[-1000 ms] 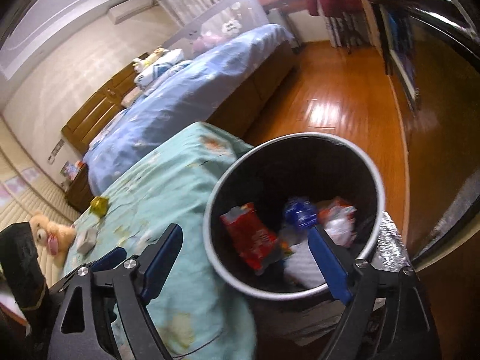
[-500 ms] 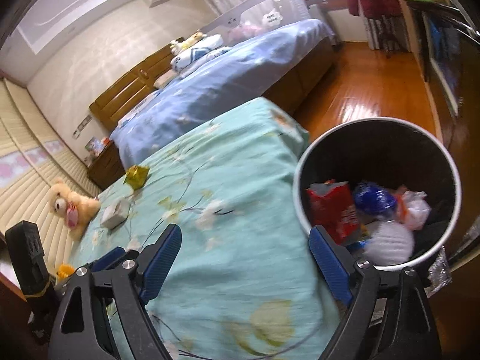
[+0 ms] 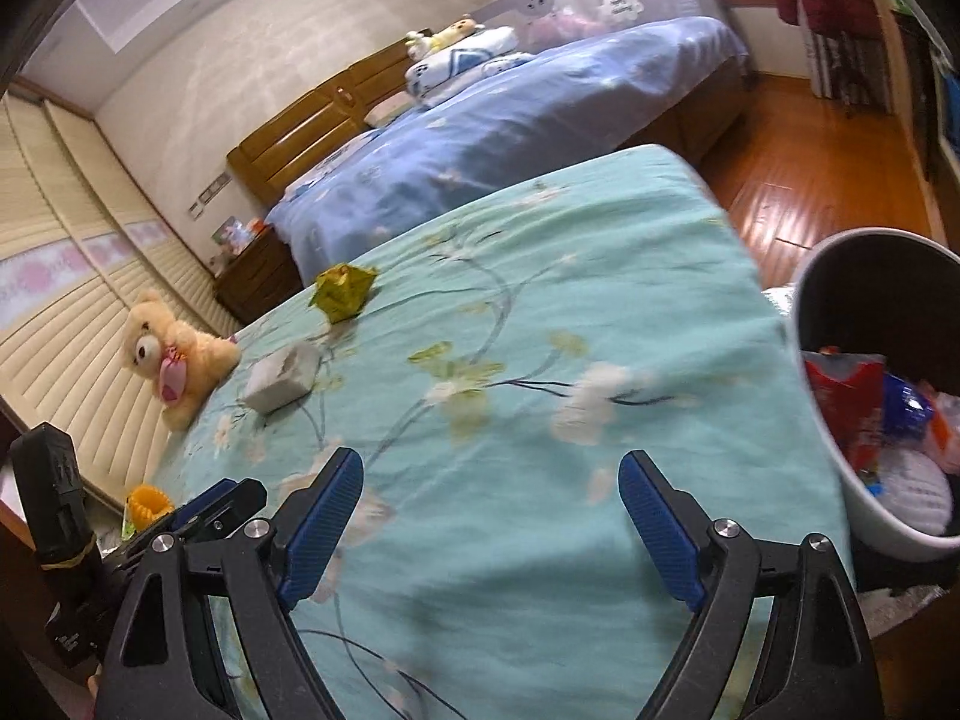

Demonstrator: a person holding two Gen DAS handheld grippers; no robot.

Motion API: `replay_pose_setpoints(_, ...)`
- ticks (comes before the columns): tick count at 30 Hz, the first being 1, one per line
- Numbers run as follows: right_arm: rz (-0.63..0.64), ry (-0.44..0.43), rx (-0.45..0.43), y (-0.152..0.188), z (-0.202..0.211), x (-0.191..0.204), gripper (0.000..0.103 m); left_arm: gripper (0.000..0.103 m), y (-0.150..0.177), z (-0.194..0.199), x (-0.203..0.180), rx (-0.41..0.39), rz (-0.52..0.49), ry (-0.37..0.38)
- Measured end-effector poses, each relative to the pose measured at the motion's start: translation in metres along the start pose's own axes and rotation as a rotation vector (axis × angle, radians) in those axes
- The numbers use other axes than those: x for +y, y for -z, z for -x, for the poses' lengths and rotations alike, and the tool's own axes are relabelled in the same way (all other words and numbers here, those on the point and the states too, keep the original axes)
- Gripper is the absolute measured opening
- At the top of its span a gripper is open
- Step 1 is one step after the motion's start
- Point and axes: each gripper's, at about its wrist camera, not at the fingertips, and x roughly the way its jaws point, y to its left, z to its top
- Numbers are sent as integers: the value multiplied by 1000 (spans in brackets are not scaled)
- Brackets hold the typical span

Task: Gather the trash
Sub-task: 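Move both open grippers back over the foam block and yellow wrapper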

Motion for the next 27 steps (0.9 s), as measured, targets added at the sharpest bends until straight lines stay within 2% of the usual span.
replay_pose_setpoints(10,60,-38,28,-13,-35,30,89,58,-13,-13,29,-7,14,-48)
replay_pose_setpoints(14,74,-49,42,-19,-49,37,89,58,-21,-24,41,6,22,-43)
replay_pose_setpoints(27,75,-96,80,-48,-101,53,89,57,-63,-67,73,15,-29,-81)
